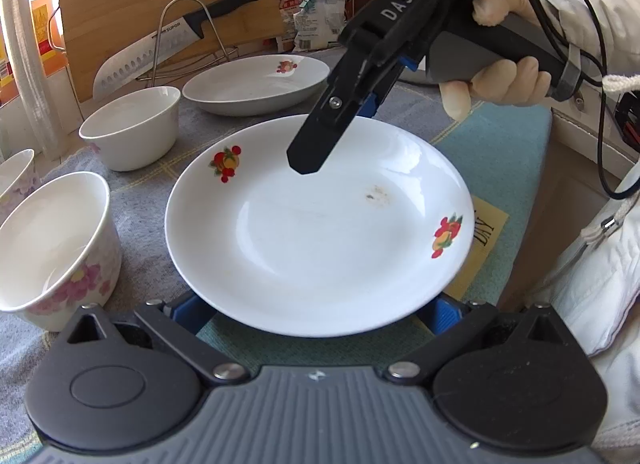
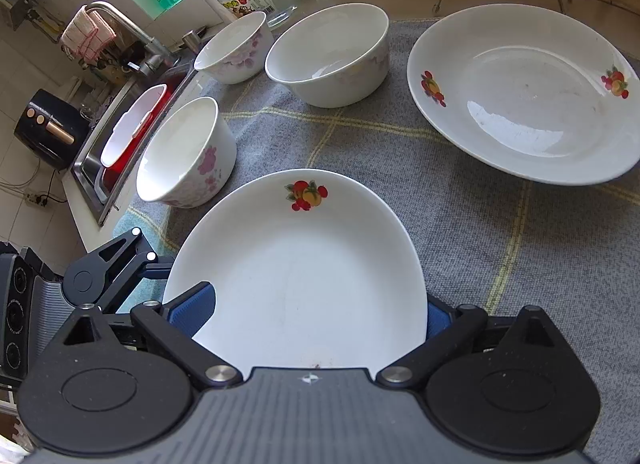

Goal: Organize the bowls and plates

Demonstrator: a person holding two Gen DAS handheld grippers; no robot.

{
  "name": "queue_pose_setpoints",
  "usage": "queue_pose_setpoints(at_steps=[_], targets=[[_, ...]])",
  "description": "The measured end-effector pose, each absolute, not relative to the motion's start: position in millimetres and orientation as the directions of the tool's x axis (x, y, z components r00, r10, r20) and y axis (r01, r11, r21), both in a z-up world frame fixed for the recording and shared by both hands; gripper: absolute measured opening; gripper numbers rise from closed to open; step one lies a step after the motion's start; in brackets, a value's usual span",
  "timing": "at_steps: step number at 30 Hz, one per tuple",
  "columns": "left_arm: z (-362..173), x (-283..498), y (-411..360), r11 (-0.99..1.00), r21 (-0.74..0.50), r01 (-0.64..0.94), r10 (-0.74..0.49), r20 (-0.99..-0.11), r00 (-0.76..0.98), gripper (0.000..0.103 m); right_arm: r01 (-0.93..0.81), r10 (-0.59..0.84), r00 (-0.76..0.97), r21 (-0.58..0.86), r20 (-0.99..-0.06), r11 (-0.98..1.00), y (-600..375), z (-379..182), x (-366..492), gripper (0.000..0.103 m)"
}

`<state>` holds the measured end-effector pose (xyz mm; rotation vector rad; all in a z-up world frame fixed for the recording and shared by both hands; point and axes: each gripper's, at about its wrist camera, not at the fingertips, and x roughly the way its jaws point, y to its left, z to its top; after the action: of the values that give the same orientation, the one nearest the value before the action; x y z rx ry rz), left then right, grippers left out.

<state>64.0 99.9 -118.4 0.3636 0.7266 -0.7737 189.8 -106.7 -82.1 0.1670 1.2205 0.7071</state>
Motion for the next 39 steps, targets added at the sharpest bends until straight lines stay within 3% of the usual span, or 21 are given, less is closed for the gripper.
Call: queue_pose_setpoints(at_steps=[39], targets=[[-86.4, 83.4, 45.1, 0.643, 0.053, 0.764, -0.509, -0.716, 0.478, 0.102, -0.411, 0.598, 0.236, 0.479, -0.766, 0.776, -171.8, -47.3, 190.2, 0.103]])
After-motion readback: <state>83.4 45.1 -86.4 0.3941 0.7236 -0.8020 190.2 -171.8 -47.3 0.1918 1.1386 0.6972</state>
